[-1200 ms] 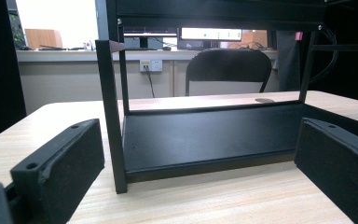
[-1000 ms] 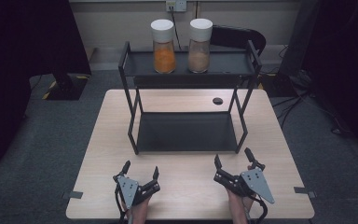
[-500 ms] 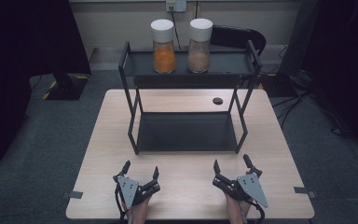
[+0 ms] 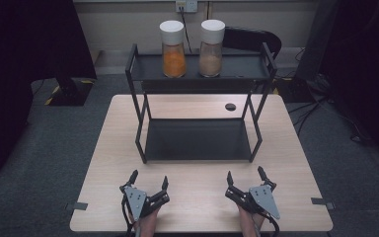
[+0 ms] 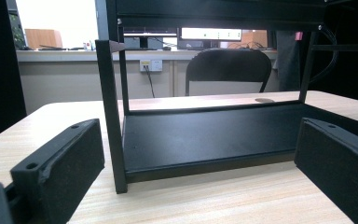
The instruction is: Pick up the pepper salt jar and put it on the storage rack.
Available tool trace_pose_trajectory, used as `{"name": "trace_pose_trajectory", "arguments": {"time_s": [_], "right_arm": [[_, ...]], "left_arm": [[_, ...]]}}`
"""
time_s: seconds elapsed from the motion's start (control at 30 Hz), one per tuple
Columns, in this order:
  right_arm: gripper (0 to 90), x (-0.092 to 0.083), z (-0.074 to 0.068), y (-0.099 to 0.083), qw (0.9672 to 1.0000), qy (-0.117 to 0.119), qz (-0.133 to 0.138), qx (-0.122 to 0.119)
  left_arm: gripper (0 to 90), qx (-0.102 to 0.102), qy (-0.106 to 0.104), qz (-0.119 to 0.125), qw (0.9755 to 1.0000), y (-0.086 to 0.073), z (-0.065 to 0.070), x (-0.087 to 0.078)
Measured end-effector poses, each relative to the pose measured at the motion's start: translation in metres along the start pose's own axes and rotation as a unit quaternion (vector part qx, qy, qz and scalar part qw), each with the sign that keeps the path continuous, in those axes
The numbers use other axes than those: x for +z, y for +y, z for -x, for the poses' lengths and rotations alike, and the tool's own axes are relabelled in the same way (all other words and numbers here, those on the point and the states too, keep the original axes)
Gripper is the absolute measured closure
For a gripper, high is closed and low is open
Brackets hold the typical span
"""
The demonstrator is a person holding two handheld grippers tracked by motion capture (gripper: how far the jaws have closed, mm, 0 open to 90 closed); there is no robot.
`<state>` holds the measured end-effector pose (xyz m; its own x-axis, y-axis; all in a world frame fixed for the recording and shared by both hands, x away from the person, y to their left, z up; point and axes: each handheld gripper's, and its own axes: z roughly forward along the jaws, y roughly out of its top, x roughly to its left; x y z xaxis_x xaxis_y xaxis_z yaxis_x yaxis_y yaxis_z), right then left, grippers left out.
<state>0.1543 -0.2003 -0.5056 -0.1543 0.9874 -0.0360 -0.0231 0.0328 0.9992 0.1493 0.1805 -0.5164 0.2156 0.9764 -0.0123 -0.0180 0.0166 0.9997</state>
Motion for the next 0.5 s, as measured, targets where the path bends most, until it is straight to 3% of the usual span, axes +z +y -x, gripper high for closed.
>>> {"name": "trace_pose_trajectory", "arguments": {"time_s": [0.5], "right_arm": [[0.0,-0.0021,0.0003,-0.0081,0.9999,-0.003,0.005,0.009]], "left_arm": [[1.0,0.000,0.001,0.000,1.0000,0.0000,0.0003,0.0000]]}}
